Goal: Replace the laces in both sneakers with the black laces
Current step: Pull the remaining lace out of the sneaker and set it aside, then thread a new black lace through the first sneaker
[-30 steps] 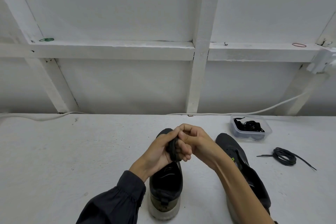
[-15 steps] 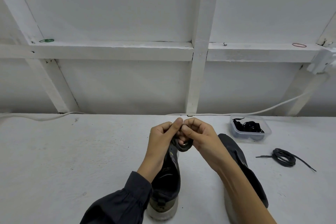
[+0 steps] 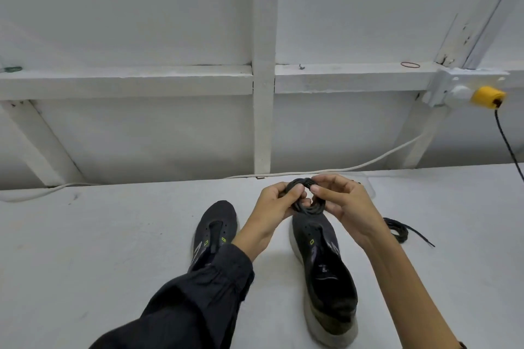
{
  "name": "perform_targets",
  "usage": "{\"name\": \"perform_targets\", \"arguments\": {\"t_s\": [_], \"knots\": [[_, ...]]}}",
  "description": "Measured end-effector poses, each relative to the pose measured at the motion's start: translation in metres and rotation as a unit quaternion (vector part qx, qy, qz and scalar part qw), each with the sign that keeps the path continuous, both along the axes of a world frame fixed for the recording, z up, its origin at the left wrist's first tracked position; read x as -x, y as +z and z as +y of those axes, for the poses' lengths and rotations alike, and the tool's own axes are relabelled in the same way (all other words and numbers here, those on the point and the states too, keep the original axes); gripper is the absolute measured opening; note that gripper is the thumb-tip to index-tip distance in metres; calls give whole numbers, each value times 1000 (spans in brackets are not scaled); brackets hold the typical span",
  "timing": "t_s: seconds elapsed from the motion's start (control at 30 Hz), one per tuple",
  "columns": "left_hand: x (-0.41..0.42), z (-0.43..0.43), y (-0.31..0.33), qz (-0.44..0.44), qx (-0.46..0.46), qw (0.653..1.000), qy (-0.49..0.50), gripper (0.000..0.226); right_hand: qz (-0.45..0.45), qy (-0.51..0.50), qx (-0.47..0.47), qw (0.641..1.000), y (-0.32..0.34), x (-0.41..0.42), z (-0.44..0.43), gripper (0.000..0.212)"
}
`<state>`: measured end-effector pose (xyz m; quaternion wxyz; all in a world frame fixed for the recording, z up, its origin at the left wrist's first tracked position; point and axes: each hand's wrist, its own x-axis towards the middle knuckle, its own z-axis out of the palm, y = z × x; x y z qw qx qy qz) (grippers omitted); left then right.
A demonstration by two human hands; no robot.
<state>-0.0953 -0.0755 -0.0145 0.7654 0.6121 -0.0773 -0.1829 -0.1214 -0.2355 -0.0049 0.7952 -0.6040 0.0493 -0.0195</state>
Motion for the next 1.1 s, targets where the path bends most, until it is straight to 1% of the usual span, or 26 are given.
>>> {"name": "perform_targets", "arguments": {"t_s": [0.1,0.23,0.3,0.33,0.37,0.43,0.47,0.6,0.7,0.73,0.8,0.87,0.93,0.97,1.0,1.03,1.07,1.1], "knots": [[-12,-37,-14,15,-41,999,4,7,35,-36,12,999,-13,-6,-37,21],[-28,-80,-41,16,-125,992,-10,18,88,-77,24,993,-40,-11,-80,17],[-34,-98,-54,-8,-196,980,-21,21,116,-92,38,988,-57,-14,-98,17],[-36,-107,-60,-41,-255,966,-28,22,130,-95,47,986,-66,-16,-105,17],[-38,-113,-65,-87,-327,940,-38,21,142,-95,59,984,-76,-18,-112,17],[-39,-124,-73,-167,-451,875,-60,21,165,-95,86,978,-93,-22,-119,17],[-40,-128,-77,-193,-489,848,-70,21,175,-94,99,975,-101,-24,-121,16],[-42,-142,-90,-259,-574,770,-102,21,191,-94,160,964,-130,-31,-125,14],[-43,-147,-92,-301,-619,715,-127,26,170,-89,227,955,-139,-32,-128,12],[-44,-148,-93,-311,-633,696,-136,27,156,-88,267,947,-139,-32,-130,10],[-44,-151,-95,-328,-659,660,-151,26,133,-81,362,919,-137,-33,-133,9],[-44,-154,-98,-334,-675,639,-156,27,122,-71,430,892,-136,-32,-135,8],[-44,-155,-98,-341,-679,631,-154,28,123,-51,499,856,-135,-31,-135,9],[-45,-153,-96,-345,-674,636,-150,30,125,-37,538,833,-132,-30,-134,12],[-45,-152,-93,-348,-661,650,-139,33,122,-31,569,812,-127,-31,-134,16],[-46,-150,-89,-353,-638,673,-121,35,113,-36,586,801,-121,-32,-135,19],[-49,-148,-84,-358,-607,703,-95,34,95,-51,585,804,-112,-35,-137,19],[-52,-145,-78,-364,-571,733,-63,30,72,-72,567,817,-101,-40,-139,17]]}}
